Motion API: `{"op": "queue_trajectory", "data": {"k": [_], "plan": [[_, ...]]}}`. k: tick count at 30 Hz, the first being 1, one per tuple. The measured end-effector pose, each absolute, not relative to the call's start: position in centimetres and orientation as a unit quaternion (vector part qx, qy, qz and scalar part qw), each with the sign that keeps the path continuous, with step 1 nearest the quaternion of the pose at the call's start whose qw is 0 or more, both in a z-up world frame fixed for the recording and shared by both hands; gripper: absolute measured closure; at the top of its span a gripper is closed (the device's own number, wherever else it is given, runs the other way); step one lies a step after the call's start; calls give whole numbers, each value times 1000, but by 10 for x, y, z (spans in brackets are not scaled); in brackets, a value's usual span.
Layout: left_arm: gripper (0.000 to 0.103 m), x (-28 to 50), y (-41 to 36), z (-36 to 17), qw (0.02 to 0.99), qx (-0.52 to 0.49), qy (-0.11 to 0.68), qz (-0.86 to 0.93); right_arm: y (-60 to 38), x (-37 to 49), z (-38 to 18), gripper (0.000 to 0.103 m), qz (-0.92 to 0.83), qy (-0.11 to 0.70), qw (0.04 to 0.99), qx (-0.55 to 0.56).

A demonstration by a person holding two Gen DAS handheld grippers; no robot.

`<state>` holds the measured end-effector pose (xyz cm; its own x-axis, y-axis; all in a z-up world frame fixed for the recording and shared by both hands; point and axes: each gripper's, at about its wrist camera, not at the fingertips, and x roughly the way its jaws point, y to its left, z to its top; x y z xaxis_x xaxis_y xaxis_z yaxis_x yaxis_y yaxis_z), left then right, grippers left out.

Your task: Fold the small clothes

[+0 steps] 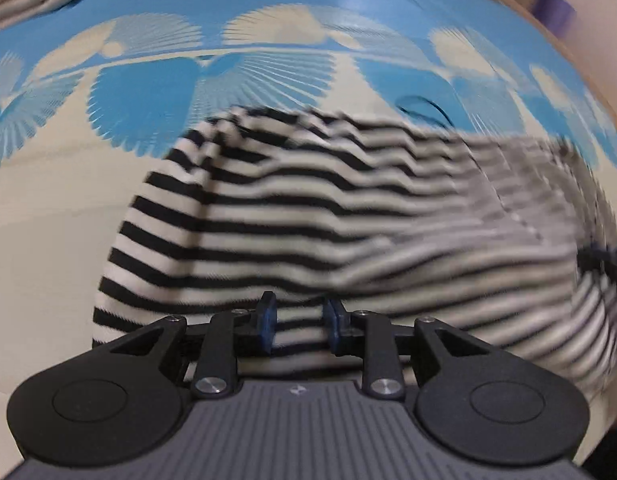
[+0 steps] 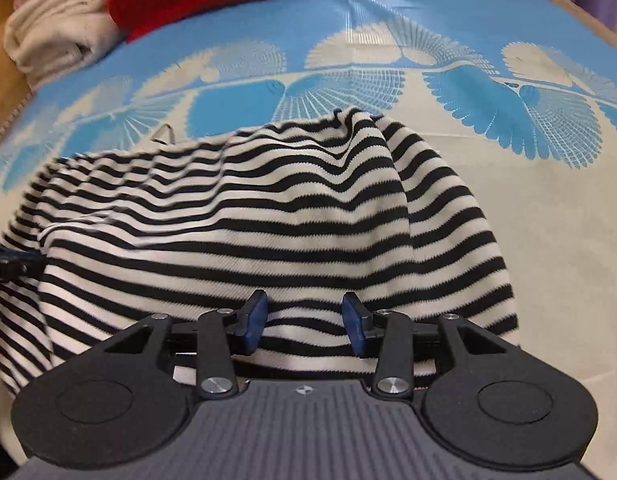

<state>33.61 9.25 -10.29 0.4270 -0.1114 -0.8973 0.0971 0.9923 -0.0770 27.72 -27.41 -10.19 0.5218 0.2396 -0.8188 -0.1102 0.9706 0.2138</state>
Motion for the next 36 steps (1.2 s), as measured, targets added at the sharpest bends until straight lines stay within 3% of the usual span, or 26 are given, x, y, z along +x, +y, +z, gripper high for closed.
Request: {"op": "queue_trajectory", "data": {"k": [4,8,15,18,23,25,27,28,29,33,35,36], "plan": [[85,346,103,-102,851,-7,525,-31,-277,287,-105,60,88,482,868,76],[80,350,127,-91,860,-18,509,33,-284,289,-108,60,86,480,870,68],[80,355,163,-80,868,-69,487,64,-318,288,-109,64,30,483,869,104],[70,353,158,-68,885,-75,458,35,-326,280,-100,63,13,461,882,93],[42,358,143,-65,899,-52,434,31,-340,266,-89,62,8,440,893,97],[40,365,141,-70,897,-44,438,35,-345,263,-87,62,2,434,896,94],[43,373,141,-81,890,-42,453,27,-351,262,-88,62,-1,433,896,98],[77,377,140,-86,890,-33,455,25,-354,263,-88,62,-2,434,895,99],[98,378,140,-88,891,-20,452,26,-355,262,-89,61,-3,435,895,98],[98,384,159,-90,892,-57,444,66,-358,262,-89,60,-10,432,897,95],[85,386,158,-89,886,-57,455,67,-359,264,-90,59,-11,433,896,95],[84,386,154,-87,884,-48,461,60,-359,264,-91,59,-12,435,896,92]]}}
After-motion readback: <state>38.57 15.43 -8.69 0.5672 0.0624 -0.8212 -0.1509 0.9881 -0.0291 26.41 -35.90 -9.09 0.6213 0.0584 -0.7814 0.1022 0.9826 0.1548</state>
